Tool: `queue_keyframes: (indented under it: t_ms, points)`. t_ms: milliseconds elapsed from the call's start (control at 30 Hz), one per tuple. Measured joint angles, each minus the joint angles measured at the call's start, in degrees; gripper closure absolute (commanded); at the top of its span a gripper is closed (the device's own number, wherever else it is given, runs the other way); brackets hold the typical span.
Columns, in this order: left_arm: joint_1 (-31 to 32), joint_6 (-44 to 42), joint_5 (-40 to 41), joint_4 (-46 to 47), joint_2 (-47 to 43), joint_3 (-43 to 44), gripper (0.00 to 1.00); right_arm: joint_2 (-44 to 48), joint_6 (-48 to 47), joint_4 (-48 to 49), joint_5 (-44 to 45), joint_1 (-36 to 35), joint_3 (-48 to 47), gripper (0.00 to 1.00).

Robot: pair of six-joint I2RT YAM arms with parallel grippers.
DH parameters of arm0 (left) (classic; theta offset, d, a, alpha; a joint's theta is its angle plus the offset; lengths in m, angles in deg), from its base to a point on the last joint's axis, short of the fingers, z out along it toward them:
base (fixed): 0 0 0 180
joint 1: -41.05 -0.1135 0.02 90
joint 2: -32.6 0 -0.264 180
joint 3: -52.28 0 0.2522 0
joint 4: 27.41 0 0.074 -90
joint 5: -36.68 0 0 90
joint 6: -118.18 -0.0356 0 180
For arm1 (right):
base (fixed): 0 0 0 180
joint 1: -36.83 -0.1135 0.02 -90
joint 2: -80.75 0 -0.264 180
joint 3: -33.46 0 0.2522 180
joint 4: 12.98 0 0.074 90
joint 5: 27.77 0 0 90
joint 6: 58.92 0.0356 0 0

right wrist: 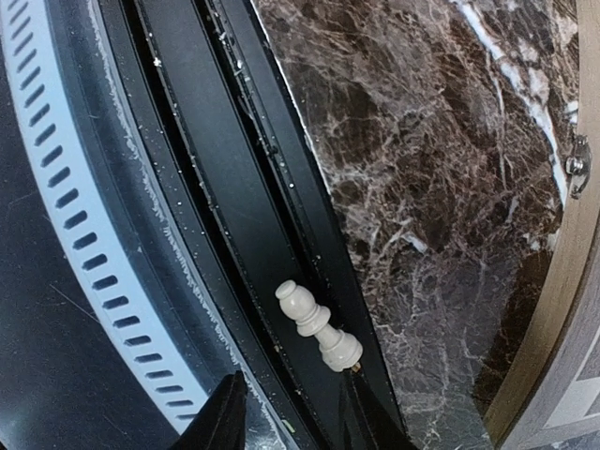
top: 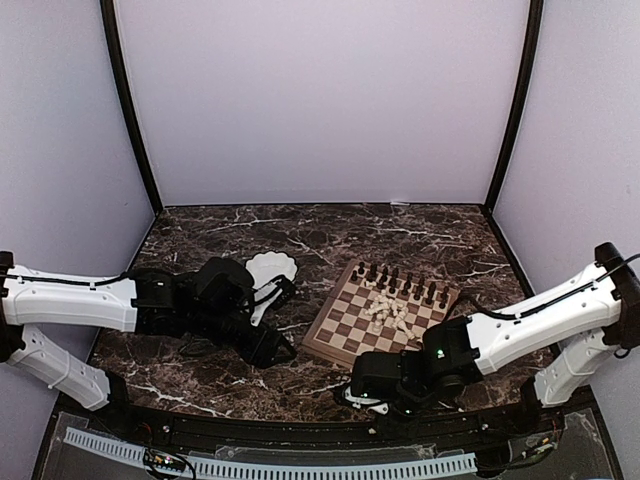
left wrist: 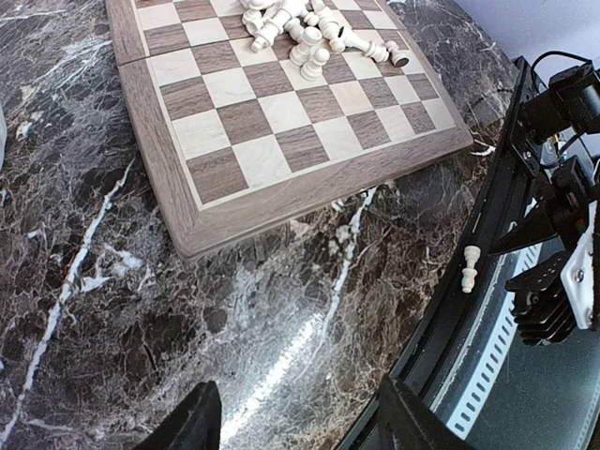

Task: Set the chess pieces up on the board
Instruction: Pick up the bishop from the center of the board.

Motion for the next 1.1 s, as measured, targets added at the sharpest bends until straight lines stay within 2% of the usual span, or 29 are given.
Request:
queue_keyframes:
  t_ms: [633, 833, 1100]
  points:
    - [0.00, 1.05, 0.55, 2.49, -4.50, -2.43, 0.40, -8.50, -5.44, -4.00, 3.76, -0.55, -4.09, 0.68]
    - [0.00, 1.99, 1.22, 2.47, -5.29, -2.75, 0.41, -11.37, -5.46, -3.93, 3.98, -0.57, -4.22, 0.74]
    - [0.00, 2.99, 1.42, 2.49, -5.95, -2.75, 0.40, -11.39, -5.53, -3.80, 3.85, -0.68, -4.24, 0.88]
